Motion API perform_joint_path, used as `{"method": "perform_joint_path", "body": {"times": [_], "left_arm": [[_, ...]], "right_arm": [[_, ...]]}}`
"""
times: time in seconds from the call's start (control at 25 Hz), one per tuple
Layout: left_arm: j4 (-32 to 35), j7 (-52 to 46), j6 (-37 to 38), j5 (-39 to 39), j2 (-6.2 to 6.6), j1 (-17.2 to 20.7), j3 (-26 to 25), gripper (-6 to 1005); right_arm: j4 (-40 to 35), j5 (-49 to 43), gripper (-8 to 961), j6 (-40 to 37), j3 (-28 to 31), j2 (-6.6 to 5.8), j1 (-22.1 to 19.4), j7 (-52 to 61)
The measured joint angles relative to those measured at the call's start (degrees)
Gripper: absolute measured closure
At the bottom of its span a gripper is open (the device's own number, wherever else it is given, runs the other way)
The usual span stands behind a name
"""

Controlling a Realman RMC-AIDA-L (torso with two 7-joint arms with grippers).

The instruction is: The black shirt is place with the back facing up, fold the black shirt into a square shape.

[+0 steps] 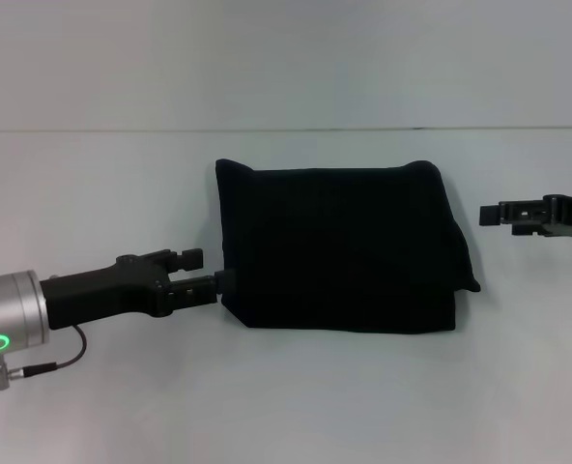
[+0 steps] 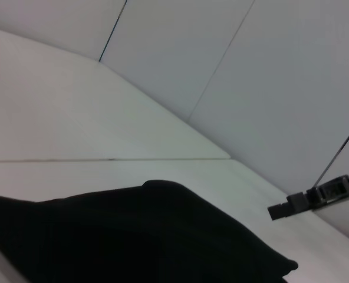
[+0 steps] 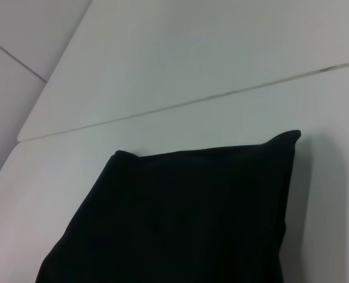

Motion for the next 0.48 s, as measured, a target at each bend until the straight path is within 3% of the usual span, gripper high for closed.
{"method": "perform_joint_path", "body": {"times": [0.28,0.48], "left_arm": [[0.94,0.99,-2.43,0.83,-0.05,-0.19,0.54,206],[1.03,1.3,-6.01,0.86,-0.45,-0.77,5.23,209]], "right_arm": [[0.0,0.02,120,0.38,0.28,0.01,0.03,0.03],[0.0,0.19,122,0.65,0.32,0.01,0.0,0.22]]}}
